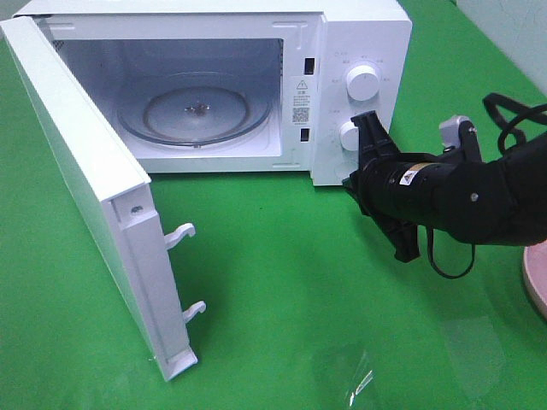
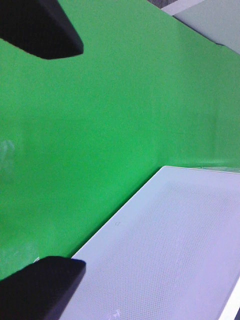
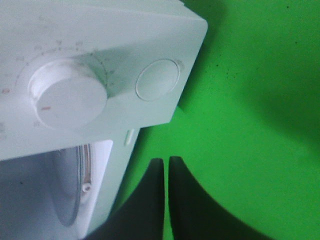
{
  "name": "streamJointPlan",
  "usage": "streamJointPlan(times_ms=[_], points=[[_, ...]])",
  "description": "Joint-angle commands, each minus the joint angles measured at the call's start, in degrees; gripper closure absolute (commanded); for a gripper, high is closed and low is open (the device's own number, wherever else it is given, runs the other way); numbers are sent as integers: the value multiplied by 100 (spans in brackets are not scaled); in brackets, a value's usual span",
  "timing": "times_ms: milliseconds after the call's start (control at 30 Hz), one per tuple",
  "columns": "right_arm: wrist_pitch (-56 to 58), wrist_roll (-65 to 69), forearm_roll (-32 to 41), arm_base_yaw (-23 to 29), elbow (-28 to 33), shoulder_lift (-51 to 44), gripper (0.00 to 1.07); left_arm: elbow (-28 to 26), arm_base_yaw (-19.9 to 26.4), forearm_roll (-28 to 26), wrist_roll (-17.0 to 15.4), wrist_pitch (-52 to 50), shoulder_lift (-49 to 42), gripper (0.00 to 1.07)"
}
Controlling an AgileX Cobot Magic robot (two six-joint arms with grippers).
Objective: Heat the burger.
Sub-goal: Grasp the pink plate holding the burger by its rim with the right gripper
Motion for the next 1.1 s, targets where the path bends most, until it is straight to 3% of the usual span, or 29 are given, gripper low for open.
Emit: streamJointPlan(times_ms=[33,367,667,833,933,1100], points=[[464,-665,-63,-34,6,-298,102,17,-34,6,-11,-57,-109,7],[2263,-3466,-63,-34,6,-1089,100,17,-34,6,-11,-57,-109,7],[3615,-4841,-120,-34,-46,-1409,98,17,-34,6,-11,-57,-109,7],[4698,-5220,-733,-34,-315,-1610,95,17,-34,6,-11,-57,-109,7],[5626,-5225,-1576,-34,-573,-1765,94,17,-34,6,-11,-57,-109,7],[6452,-5225,-2051,-258,-796,-1874,90,17,-34,6,-11,-57,-109,7]])
